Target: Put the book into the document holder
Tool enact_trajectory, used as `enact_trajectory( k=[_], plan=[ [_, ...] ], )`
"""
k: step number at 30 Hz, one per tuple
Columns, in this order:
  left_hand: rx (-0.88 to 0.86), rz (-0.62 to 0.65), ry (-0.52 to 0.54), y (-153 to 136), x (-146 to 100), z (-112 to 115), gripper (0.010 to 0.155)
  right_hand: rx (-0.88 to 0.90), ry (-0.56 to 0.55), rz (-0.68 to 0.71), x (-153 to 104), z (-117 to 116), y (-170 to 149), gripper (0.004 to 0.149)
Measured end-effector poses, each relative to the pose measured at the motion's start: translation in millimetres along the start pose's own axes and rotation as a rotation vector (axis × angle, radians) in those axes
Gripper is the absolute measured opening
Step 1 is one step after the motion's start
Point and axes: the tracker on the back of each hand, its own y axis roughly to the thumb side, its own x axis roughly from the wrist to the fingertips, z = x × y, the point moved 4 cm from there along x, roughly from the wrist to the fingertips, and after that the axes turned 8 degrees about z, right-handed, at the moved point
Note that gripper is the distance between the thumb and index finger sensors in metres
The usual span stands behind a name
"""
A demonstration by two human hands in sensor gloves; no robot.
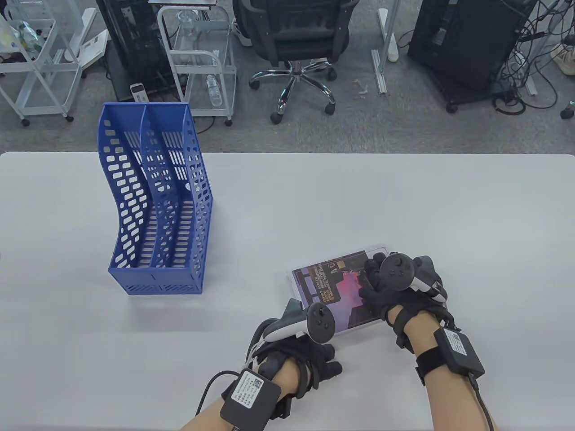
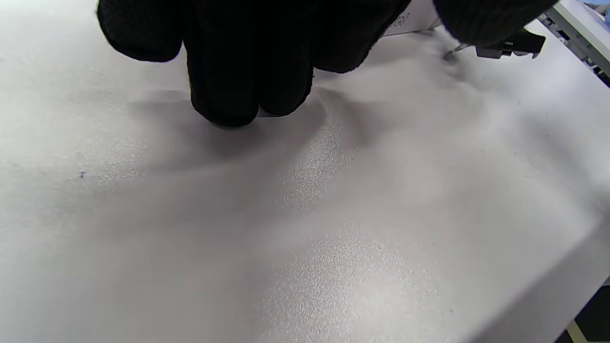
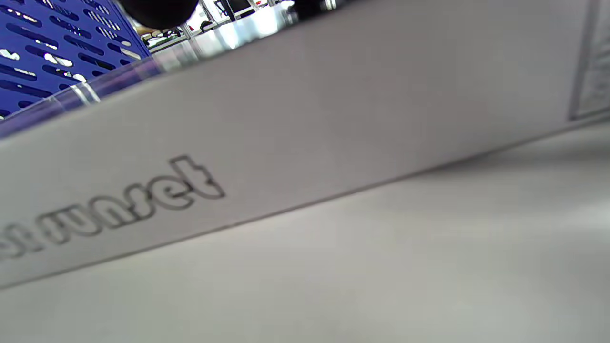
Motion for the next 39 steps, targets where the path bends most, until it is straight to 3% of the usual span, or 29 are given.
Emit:
enact_trajectory(
  k=[14,25,32,39],
  plan=[
    [-0.09,-0.112,0.114,-36.3,-3.6,-20.4,0.075,-0.079,0.004,0.049,-8.7,12.4,28.7,0.07],
    [-0.182,-0.259,0.353,-83.2,3.3,-42.8,0.076,-0.108,0.128,0.084,-21.5,3.0,72.0,0.07],
    [-0.201,-0.279,0.394,-92.2,9.3,-42.5,0.08,-0.069,0.181,0.164,-26.1,-3.9,98.3,0.07],
    [-0.194,-0.285,0.41,-101.0,13.1,-44.8,0.078,0.005,0.183,0.19,-26.6,-2.8,97.0,0.069]
  ],
)
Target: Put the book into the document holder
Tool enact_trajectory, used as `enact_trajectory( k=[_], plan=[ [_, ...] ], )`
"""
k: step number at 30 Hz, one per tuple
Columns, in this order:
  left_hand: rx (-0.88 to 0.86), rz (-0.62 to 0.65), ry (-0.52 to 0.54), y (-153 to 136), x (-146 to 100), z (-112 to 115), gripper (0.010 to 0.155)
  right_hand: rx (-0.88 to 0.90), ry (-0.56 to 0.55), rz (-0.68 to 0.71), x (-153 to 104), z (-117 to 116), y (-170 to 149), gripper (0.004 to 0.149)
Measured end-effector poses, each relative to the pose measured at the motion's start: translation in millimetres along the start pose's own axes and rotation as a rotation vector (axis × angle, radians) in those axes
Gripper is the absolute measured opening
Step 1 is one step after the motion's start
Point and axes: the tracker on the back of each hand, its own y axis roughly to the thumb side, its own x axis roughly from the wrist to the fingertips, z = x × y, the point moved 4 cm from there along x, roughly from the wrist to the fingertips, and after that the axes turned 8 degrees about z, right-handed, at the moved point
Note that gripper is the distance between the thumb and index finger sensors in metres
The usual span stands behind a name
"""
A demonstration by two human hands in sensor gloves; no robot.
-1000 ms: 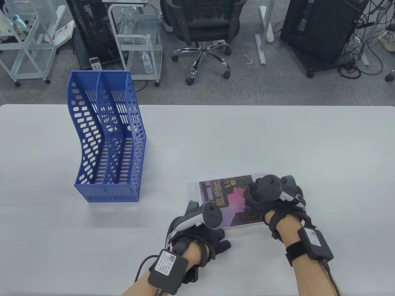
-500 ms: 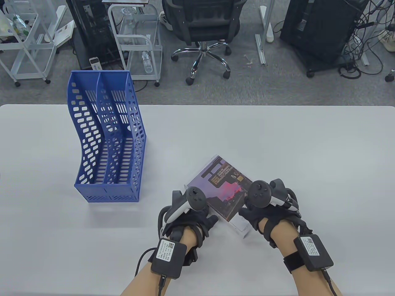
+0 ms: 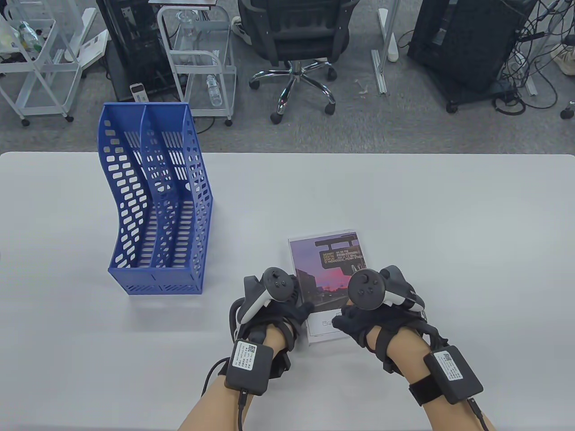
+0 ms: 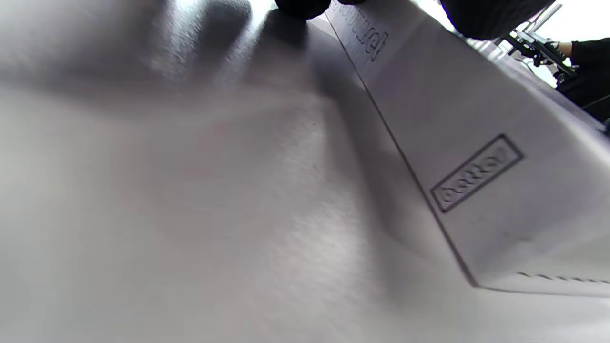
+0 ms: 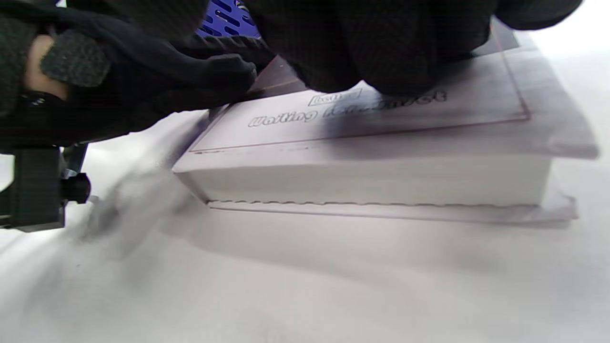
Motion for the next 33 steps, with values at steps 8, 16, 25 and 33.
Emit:
enact_trajectory(
  k=[8,16,25,33],
  plan=[
    [-0.019,0.012,0.026,-3.4,-0.4,-4.7,0.075,0.049,-0.044,0.012,-4.7,7.1,-4.6,0.069],
    [-0.085,0.034,0.035,-6.0,-17.1,-10.4,0.072,0.166,-0.161,-0.103,-12.0,12.2,-32.6,0.075],
    [-0.284,0.064,-0.074,1.7,-18.0,11.2,0.078,0.336,-0.111,-0.136,-3.7,-6.6,-37.5,0.078],
    [-0.579,0.148,-0.067,7.8,-18.2,16.6,0.082,0.516,-0.142,-0.134,-4.5,-10.3,-53.2,0.08]
  ],
)
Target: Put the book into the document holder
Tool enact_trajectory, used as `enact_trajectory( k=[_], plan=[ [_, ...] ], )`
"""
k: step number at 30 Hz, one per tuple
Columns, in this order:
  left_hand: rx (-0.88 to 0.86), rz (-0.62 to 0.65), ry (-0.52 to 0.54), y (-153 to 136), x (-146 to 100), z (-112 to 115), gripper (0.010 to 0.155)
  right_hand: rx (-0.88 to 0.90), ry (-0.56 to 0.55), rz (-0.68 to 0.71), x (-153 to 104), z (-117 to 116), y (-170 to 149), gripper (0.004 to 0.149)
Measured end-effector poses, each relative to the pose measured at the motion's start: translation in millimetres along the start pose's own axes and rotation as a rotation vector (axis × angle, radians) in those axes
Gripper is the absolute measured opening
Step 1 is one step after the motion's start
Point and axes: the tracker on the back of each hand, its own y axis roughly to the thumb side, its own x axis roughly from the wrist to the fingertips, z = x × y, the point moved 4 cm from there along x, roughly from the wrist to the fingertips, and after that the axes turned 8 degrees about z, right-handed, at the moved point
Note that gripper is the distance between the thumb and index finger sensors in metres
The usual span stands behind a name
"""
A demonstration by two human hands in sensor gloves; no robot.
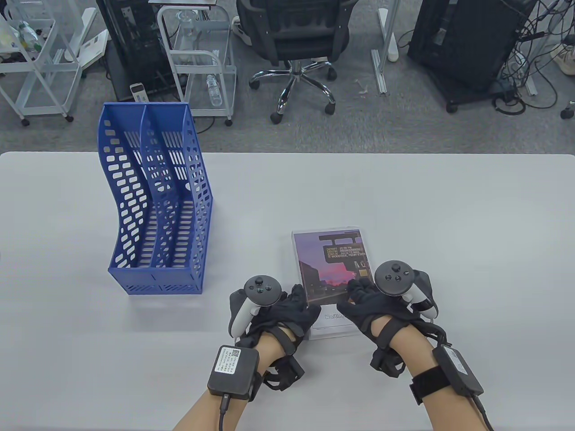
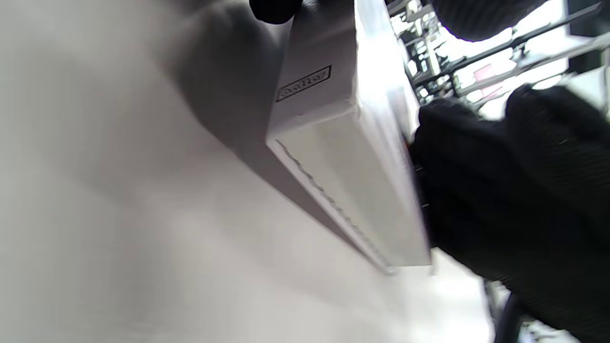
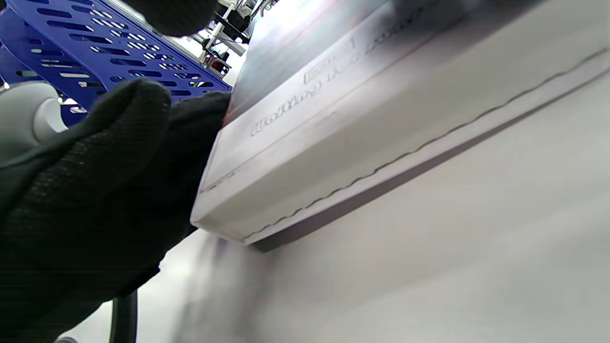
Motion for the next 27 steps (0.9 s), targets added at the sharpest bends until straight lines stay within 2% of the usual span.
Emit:
enact_trajectory(
  k=[7,12,14,16,23,27],
  plan=[
    [-0.089,0.151,0.086,18.8,-8.6,-18.2,0.072,0.216,-0.058,0.058,0.8,12.6,-11.9,0.079],
    [-0.113,0.307,0.122,40.5,-14.5,-25.7,0.067,0.45,-0.069,0.087,2.8,16.9,-27.3,0.078],
    [-0.041,0.329,0.133,50.5,-16.7,-25.3,0.066,0.537,-0.042,0.089,4.0,12.2,-29.8,0.078],
    [0.046,0.356,0.159,57.7,-18.1,-25.5,0.066,0.549,-0.037,0.085,5.1,10.2,-30.0,0.077],
    [0.113,0.414,0.187,77.8,-23.0,-22.1,0.067,0.676,0.052,0.066,7.2,-6.2,-30.5,0.078],
    [0.199,0.438,0.224,88.5,-26.7,-20.3,0.066,0.665,0.073,0.065,7.7,-10.8,-25.6,0.08]
  ],
)
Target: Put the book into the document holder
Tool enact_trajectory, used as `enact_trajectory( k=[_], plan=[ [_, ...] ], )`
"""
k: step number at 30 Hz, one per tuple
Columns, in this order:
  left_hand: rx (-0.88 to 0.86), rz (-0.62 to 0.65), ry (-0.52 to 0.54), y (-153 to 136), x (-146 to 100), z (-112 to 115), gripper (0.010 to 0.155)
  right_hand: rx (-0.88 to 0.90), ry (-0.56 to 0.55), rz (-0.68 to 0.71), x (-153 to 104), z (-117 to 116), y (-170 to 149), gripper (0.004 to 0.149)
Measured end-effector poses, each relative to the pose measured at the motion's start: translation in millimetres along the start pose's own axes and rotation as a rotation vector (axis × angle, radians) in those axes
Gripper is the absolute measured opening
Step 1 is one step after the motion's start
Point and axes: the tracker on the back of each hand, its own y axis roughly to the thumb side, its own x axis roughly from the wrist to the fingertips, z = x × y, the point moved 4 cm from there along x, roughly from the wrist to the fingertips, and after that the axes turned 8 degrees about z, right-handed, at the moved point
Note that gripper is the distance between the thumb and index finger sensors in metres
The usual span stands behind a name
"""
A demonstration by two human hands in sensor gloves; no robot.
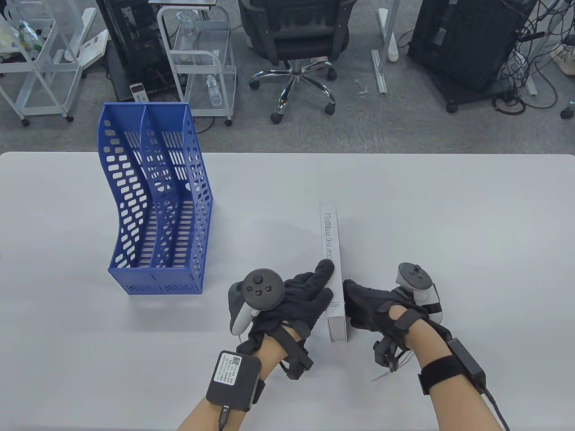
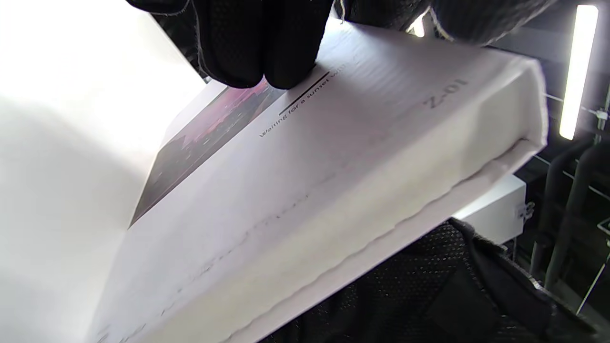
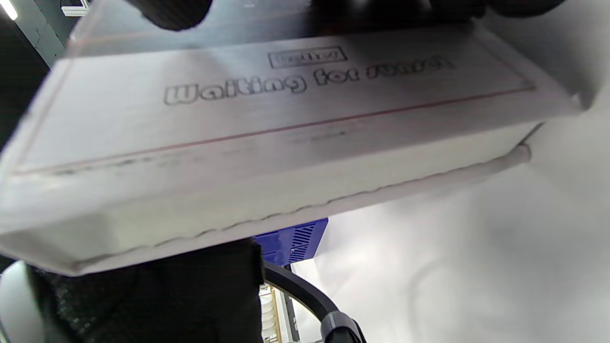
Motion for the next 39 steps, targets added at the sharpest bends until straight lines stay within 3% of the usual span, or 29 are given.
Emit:
enact_trajectory(
  k=[3,7,9,14,19,25,29,34,39],
  plan=[
    [0.025,-0.001,0.0,3.9,1.0,1.5,0.065,-0.001,-0.003,0.006,-1.7,-2.1,5.2,0.08],
    [0.025,-0.005,-0.013,5.5,3.5,3.4,0.064,0.021,-0.088,0.188,-11.1,5.7,39.5,0.081],
    [0.028,-0.004,-0.024,6.8,5.3,4.7,0.064,0.033,-0.061,0.232,-16.4,3.8,52.3,0.083],
    [0.062,-0.005,-0.05,11.3,8.3,6.7,0.065,-0.038,0.064,0.198,-23.4,-14.0,63.7,0.094],
    [0.072,-0.001,-0.052,11.2,8.3,6.1,0.064,-0.181,0.059,0.178,-21.9,-18.9,64.8,0.096],
    [0.047,-0.007,-0.046,11.5,8.4,0.4,0.069,-0.147,0.063,0.159,-20.7,-17.6,59.7,0.093],
    [0.026,-0.006,0.001,19.4,12.0,-16.0,0.073,-0.149,0.063,0.157,-20.6,-17.3,58.8,0.093],
    [0.063,-0.11,-0.005,23.7,37.1,-34.4,0.076,-0.15,0.069,0.156,-21.0,-17.6,59.3,0.093],
    [0.157,-0.26,-0.095,23.1,85.5,-34.2,0.078,-0.157,0.07,0.156,-21.1,-17.0,59.1,0.092]
  ],
)
